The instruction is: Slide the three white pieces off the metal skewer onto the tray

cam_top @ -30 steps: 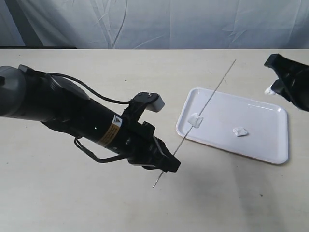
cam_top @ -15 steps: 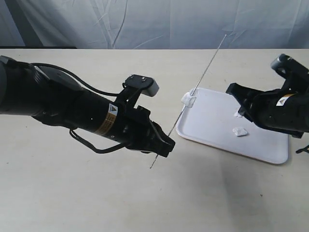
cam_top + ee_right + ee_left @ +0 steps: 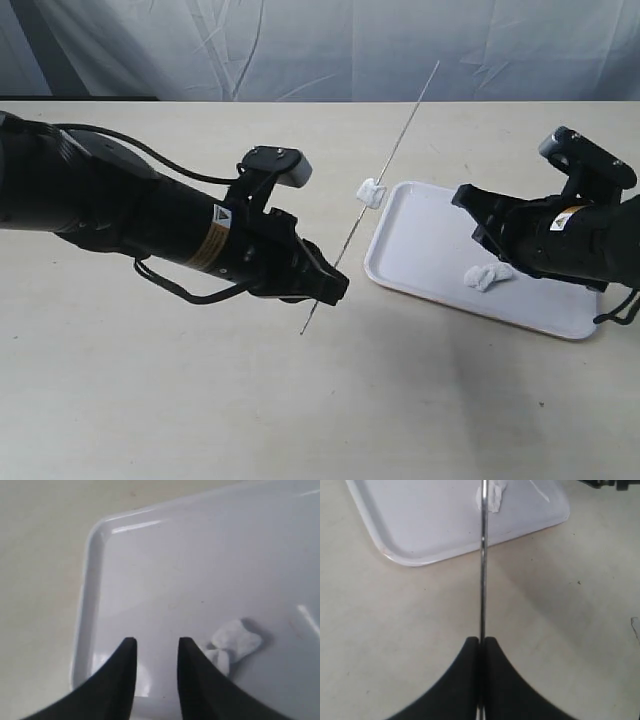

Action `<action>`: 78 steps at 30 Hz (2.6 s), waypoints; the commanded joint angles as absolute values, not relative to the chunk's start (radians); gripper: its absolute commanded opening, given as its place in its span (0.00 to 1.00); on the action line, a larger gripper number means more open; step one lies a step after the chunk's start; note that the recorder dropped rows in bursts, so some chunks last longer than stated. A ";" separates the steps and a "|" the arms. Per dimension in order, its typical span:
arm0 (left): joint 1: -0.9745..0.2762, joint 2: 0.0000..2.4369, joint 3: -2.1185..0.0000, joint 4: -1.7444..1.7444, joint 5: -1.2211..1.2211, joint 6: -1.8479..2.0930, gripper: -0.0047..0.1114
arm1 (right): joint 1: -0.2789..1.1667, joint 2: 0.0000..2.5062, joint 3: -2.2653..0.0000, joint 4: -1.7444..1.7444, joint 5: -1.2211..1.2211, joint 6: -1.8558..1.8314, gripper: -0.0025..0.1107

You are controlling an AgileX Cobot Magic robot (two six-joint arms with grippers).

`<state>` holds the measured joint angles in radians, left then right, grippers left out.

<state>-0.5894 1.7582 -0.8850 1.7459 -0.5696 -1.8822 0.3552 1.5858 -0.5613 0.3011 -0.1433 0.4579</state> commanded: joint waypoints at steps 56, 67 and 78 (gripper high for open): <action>-0.597 1.809 -0.956 1.599 -1.080 -1.877 0.04 | 0.619 1.064 -0.567 0.300 0.054 0.469 0.31; -0.597 1.809 -0.956 1.593 -1.047 -1.863 0.04 | 0.619 1.064 -0.567 0.314 0.078 0.469 0.31; -0.597 1.809 -0.956 1.587 -1.071 -1.859 0.04 | 0.619 1.064 -0.567 0.314 0.069 0.469 0.06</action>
